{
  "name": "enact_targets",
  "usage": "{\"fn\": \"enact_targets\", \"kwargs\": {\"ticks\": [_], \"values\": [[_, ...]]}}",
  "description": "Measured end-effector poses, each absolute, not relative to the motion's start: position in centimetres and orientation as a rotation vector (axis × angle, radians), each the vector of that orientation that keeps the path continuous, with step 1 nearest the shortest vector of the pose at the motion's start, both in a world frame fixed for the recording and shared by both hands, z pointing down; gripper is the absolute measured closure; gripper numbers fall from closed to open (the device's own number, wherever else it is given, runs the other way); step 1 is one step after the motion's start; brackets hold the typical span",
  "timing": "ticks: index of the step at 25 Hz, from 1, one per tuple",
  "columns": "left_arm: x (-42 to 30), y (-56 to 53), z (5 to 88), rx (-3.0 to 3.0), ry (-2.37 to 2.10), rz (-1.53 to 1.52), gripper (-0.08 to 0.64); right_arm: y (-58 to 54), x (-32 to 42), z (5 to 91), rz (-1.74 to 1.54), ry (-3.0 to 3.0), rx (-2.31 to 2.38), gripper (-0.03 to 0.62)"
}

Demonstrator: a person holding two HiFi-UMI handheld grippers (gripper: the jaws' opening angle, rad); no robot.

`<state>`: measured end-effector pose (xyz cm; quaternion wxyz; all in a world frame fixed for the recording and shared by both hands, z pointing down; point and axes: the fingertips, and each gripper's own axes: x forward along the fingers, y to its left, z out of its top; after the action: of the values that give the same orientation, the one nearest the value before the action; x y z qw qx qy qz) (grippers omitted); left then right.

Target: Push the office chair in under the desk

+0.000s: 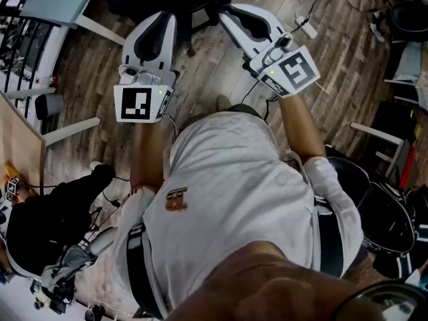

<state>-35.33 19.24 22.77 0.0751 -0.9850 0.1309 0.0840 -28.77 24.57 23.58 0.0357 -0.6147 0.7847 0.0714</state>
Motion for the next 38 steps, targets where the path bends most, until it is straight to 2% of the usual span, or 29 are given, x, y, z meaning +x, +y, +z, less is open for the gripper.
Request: {"fn": "enact_targets", "kwargs": {"ticks": [4,9,12,17,22,29,34,38], "values": [[-35.5,17.2,22.6,-2.912,0.4,0.23,0.532,23.7,-27.3,23.3,0.24,2.392,-1.996,0.555],[-36.6,15.1,23.7,-2.843,0.361,0.165,0.466,23.1,-26.8,23.2,0.305,2.398,-2.122,0.544],[-36.8,13.7,24.1,-2.787,0.361,0.106,0.424,22.6,-26.6,23.5,0.309,2.451,-2.158,0.458],[-36.4,11.7,26.3,-2.669,0.347,-0.076,0.366,21.1,-25.0,25.5,0.323,2.582,-2.235,0.403],[-33.6,9.8,28.9,-2.515,0.357,-0.32,0.306,18.9,-19.8,27.9,0.349,2.721,-2.328,0.367],[-30.1,5.6,31.8,-2.359,0.424,-0.592,0.284,15.3,-11.2,30.7,0.424,2.917,-2.422,0.356],[-29.2,2.6,33.5,-2.219,0.466,-0.739,0.284,12.4,-6.5,32.5,0.642,3.111,-2.512,0.353],[-28.4,1.9,34.5,-2.068,0.499,-0.775,0.285,10.7,-5.0,34.1,1.103,3.277,-2.466,0.353]]}}
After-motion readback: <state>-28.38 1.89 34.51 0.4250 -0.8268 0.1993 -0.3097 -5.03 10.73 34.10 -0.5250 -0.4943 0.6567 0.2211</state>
